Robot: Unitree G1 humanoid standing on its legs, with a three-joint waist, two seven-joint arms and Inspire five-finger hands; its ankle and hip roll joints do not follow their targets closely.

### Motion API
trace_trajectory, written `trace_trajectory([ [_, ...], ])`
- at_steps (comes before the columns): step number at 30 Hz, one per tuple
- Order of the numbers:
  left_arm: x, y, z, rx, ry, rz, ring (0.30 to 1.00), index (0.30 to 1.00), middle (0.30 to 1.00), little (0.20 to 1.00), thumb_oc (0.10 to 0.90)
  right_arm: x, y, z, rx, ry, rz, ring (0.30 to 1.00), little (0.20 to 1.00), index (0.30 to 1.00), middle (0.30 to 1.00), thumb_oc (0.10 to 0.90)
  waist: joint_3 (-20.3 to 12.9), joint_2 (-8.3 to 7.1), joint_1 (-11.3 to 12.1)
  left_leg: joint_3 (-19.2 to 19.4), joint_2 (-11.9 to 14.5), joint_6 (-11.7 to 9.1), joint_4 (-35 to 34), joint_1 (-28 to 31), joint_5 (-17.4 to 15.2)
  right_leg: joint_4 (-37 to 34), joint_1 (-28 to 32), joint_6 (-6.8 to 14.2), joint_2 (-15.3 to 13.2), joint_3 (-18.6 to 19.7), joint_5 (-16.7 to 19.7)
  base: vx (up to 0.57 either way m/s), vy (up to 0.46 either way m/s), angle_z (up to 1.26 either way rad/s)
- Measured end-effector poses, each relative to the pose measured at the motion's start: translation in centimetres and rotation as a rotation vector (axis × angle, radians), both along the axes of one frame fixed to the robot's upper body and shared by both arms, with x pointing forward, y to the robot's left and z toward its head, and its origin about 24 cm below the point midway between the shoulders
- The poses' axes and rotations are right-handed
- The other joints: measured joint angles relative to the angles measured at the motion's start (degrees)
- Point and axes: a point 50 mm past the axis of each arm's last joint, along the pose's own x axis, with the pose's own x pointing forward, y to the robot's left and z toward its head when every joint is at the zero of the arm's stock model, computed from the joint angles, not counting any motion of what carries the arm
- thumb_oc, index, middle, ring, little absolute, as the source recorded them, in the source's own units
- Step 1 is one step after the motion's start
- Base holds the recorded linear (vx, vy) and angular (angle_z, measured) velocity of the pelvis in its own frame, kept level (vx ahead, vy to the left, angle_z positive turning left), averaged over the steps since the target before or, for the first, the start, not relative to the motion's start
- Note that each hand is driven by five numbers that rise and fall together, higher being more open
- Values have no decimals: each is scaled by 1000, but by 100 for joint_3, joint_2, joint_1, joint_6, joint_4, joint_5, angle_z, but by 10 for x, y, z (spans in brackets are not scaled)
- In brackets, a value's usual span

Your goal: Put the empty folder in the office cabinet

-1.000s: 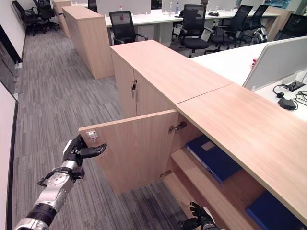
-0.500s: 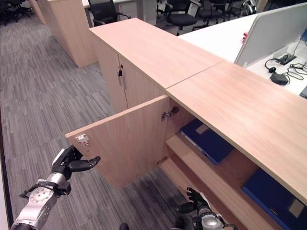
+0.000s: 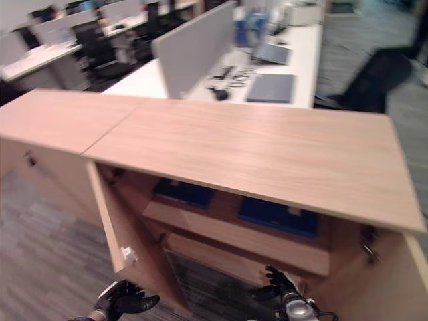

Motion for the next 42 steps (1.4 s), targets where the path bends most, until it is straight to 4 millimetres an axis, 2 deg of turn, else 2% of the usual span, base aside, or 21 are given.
trace_trajectory([
  [2, 5, -8, -1, -18, -6, -7, 900, 900, 900, 900, 800, -9, -9, -3, -37, 57, -12, 900, 900, 900, 900, 800, 31, 7, -51, -343, 128, -27, 457, -23, 19, -323, 178, -73, 126, 456, 92, -37, -113, -80],
  [4, 15, -18, 0, -43, -34, -18, 900, 900, 900, 900, 800, -6, -19, 2, -81, 54, -2, 900, 900, 900, 900, 800, 66, -38, 56, -1770, -407, -94, 452, -142, -197, -939, 313, -182, 137, 1043, 520, -21, -109, -127],
  [7, 28, -26, 4, -52, -70, -34, 900, 900, 900, 900, 800, -3, -15, 2, -89, 53, 14, 900, 900, 900, 900, 800, 133, -124, 11, -2883, -1088, -80, -163, -218, -342, -1336, 395, -144, 122, 1371, 806, 38, -73, -66],
  [8, 32, -27, 4, -50, -77, -29, 900, 900, 900, 900, 800, -3, -14, 1, -90, 54, 19, 900, 900, 900, 900, 800, 134, -122, 6, -2911, -1267, -17, -268, -220, -372, -1445, 345, -139, 119, 1377, 805, 124, -95, -71],
  [9, 34, -25, 5, -47, -84, -15, 900, 900, 900, 900, 800, 2, -8, 1, -80, 46, 31, 900, 900, 900, 900, 800, 136, -130, -15, -2910, -1359, 226, -286, -272, -574, -1552, 305, -95, 136, 1405, 813, 168, -71, -103],
  [10, 40, -24, 7, -43, -112, 0, 900, 900, 900, 900, 800, 13, -5, 5, -74, 6, 47, 900, 900, 900, 900, 800, 94, 187, 116, -3483, -1450, 777, -605, -381, -1784, -1278, 14, 66, 444, 1462, 731, 104, -37, -121],
  [11, 47, -22, 10, -38, -134, 8, 900, 900, 900, 900, 800, 17, 1, 4, -57, -3, 45, 900, 900, 900, 900, 800, 173, 201, 299, -3399, -1375, 405, -638, -312, -1481, -430, -385, -23, 513, 1355, 496, 109, -46, -133],
  [12, 51, -15, 12, -12, -151, 25, 900, 900, 900, 900, 800, 15, 15, -2, -15, 7, 54, 900, 900, 900, 900, 800, 240, 3, 374, -3237, -1414, 425, -557, -309, -1477, 961, -725, 68, 441, 1244, -48, 78, 1, -53],
  [13, 54, -11, 14, 11, -157, 23, 900, 900, 900, 900, 800, 3, 28, -10, 36, 44, 72, 900, 900, 900, 900, 800, 209, -334, 227, -3295, -1591, 450, -530, -261, -1453, 1317, -562, 153, 245, 1262, -452, 140, 16, -11],
  [14, 57, -8, 14, 23, -159, 28, 900, 900, 900, 900, 800, -2, 35, -14, 62, 59, 81, 900, 900, 900, 900, 800, 259, -523, 234, -3272, -1747, 390, -450, -205, -1396, 919, -300, 68, 134, 1331, -790, 166, 66, 21],
  [16, 56, -8, 8, 39, -125, 25, 900, 900, 900, 900, 800, -7, 35, -16, 68, 70, 79, 900, 900, 900, 900, 800, 263, -483, 93, -3242, -1661, 358, -156, -275, -1243, 112, 175, 39, 167, 1409, -397, 190, 101, -16],
  [17, 55, -6, 6, 57, -114, 25, 900, 900, 900, 900, 800, -10, 35, -16, 73, 77, 81, 900, 900, 900, 900, 800, 296, -553, 78, -3241, -1666, 331, -2, -294, -1272, -259, 438, -29, 129, 1507, -170, 180, 125, -38],
  [19, 59, 4, -1, 108, -74, 41, 900, 900, 900, 900, 800, -17, 30, -13, 74, 63, 87, 900, 900, 900, 900, 800, 297, -606, -42, -3094, -1624, 298, -426, -143, -1303, -934, 891, 34, 44, 1615, 139, 145, 151, -34],
  [21, 71, 22, -1, 184, -47, 96, 900, 900, 900, 900, 800, -14, 17, -3, 55, 25, 107, 900, 900, 900, 900, 800, 222, -413, -285, -3021, -1389, 336, -808, -247, -1074, -1296, 980, 248, 116, 1721, 316, 112, 161, -39],
  [22, 70, 27, -1, 201, -41, 107, 900, 900, 900, 900, 800, -12, 14, -1, 50, 20, 112, 900, 900, 900, 900, 800, 181, -336, -252, -2929, -1363, 306, -807, -190, -914, -1347, 991, 331, 102, 1822, 343, 89, 134, -65],
  [25, 67, 50, 6, 294, -42, -1, 900, 900, 900, 900, 800, -31, 18, -7, 90, 45, 114, 900, 900, 900, 900, 800, 119, -943, -369, -2560, -1852, 538, -817, -116, -1031, -1669, 1001, 612, -349, 2144, 649, 83, 203, -55],
  [28, 67, 57, 8, 317, -40, -1, 900, 900, 900, 900, 800, -35, 26, -11, 127, 57, 104, 900, 900, 900, 900, 800, 93, -1122, -381, -2392, -1973, 630, -819, -156, -1022, -1756, 907, 731, -470, 2275, 802, 11, 141, -30],
  [32, 73, 75, 18, 379, -45, 4, 900, 900, 900, 900, 800, -38, 40, -17, 189, 55, 55, 900, 900, 900, 900, 800, 34, -1361, -484, -2271, -1984, 582, -820, -398, -991, -1907, 669, 817, -547, 2278, 814, -12, 133, -17],
  [39, 90, 74, 30, 432, -124, 86, 900, 900, 900, 900, 800, -41, 51, -23, 231, 50, -30, 900, 900, 900, 900, 800, -17, -1661, -491, -2307, -1939, 597, -820, -804, -903, -1742, 134, 992, -595, 1918, 730, -57, 59, 2],
  [41, 91, 59, 28, 388, -160, 115, 900, 900, 900, 900, 800, -37, 45, -22, 216, 33, -71, 900, 900, 900, 900, 800, 66, -1425, -341, -2172, -1792, 738, -823, -838, -753, -1693, 113, 1042, -654, 1364, 662, -112, 26, -37],
  [42, 89, 41, 26, 322, -192, 121, 900, 900, 900, 900, 800, -35, 37, -21, 189, 30, -98, 900, 900, 900, 900, 800, 110, -1337, -171, -1996, -1660, 764, -822, -805, -608, -1155, -1, 1003, -841, 383, 630, -87, 2, -35],
])
